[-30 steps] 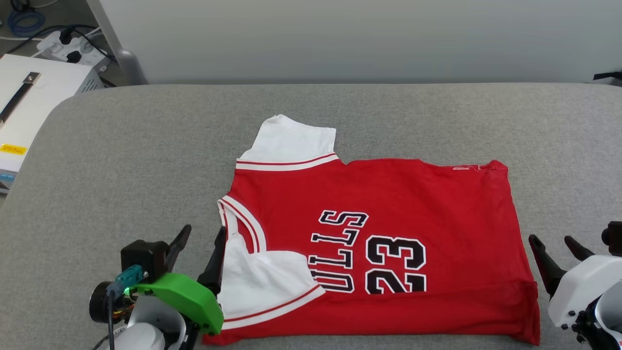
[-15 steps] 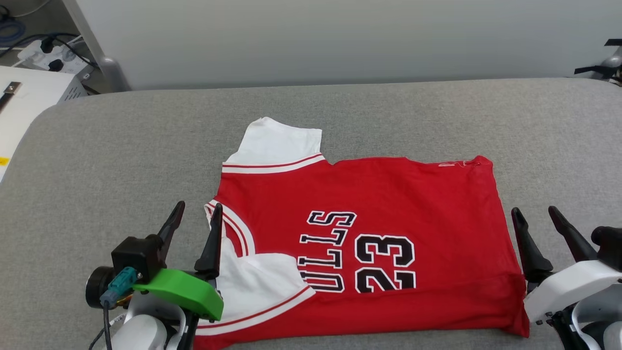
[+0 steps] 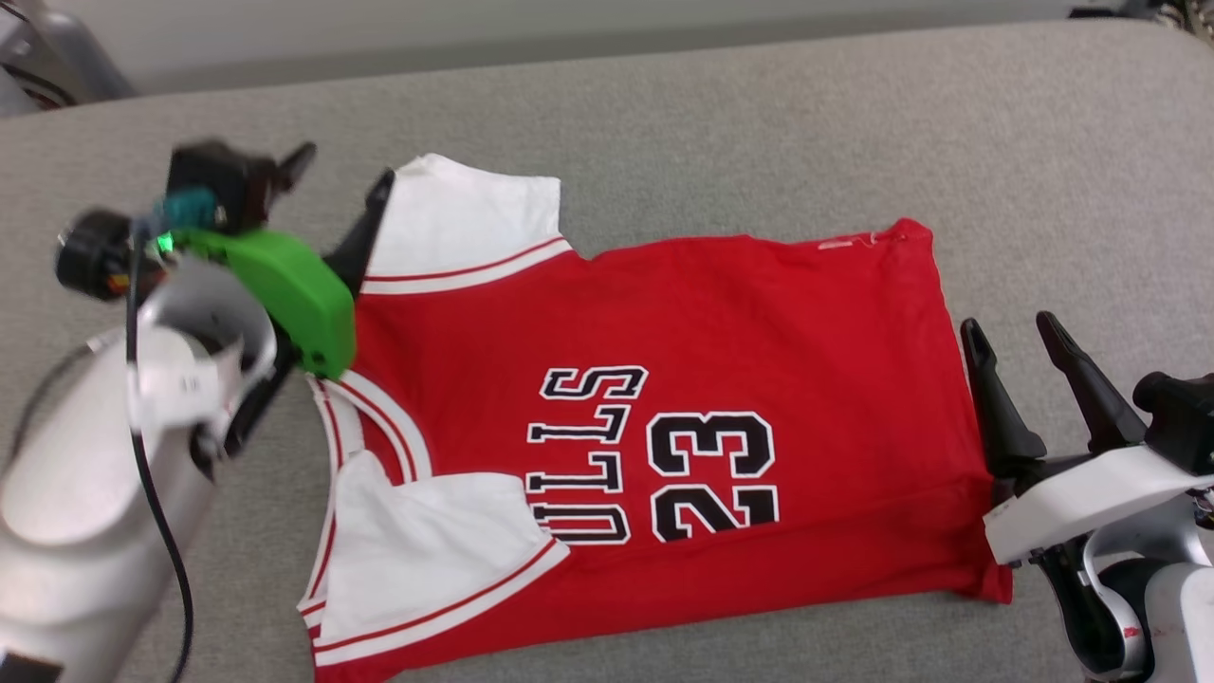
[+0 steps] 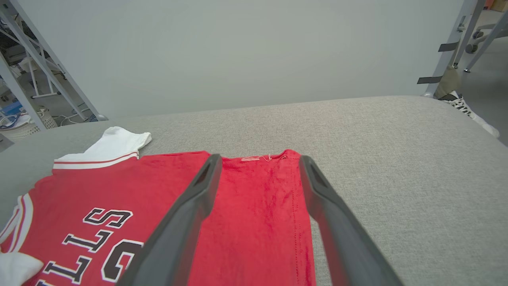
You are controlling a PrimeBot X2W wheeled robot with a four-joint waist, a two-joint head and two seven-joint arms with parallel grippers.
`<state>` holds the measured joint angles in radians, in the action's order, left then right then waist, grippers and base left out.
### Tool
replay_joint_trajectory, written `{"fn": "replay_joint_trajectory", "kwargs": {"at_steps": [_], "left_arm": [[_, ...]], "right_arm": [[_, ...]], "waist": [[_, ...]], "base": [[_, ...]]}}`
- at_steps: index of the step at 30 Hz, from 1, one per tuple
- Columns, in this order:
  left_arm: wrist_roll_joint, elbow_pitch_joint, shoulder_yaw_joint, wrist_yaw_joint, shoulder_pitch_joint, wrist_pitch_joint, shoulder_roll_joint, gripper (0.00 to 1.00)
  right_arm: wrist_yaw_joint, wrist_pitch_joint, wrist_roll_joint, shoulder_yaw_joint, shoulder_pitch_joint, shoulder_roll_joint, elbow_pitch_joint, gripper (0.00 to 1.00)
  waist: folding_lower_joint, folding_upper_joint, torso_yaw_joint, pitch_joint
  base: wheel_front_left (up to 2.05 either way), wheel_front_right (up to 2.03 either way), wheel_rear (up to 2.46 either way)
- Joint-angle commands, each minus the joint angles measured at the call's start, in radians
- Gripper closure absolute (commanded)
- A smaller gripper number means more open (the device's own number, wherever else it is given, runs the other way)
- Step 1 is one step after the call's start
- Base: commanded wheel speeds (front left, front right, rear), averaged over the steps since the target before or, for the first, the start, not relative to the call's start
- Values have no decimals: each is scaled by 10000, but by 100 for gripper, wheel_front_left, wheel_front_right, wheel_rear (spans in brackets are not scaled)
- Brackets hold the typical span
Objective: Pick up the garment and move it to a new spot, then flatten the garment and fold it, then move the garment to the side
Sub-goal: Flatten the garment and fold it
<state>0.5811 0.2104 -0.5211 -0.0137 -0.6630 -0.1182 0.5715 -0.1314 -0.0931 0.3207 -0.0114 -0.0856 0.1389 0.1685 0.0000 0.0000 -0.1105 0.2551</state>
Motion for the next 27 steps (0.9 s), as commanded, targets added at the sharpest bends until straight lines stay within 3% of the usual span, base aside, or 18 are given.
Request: {"fn": "replay_joint_trajectory", "kwargs": {"at_steps": [1,9,15,21,27], "left_arm": [[-19,224,-72,-142,-568,-608,109,0],[299,1539,-647,-912,-2985,-3606,484,0],[1059,2765,-1000,-1114,-3976,-5314,590,0],[1378,3801,-981,-1125,-4720,-6063,538,0],[1189,4674,-975,-900,-5171,-6012,571,0]], "right_arm": [[7,132,-65,-87,-232,-17,38,0],[7,585,15,-572,-703,-214,-201,0],[7,889,89,-769,-1032,-264,-501,0],[7,1025,713,-1004,-1223,-438,-651,0],[7,1107,839,-1182,-1406,-432,-566,0]], "waist": [[0,0,-736,975],[0,0,-1296,1862],[0,0,-1689,2256],[0,0,-1943,2662],[0,0,-2138,3006]], "base": [[0,0,0],[0,0,0],[0,0,0],[0,0,0],[0,0,0]]}}
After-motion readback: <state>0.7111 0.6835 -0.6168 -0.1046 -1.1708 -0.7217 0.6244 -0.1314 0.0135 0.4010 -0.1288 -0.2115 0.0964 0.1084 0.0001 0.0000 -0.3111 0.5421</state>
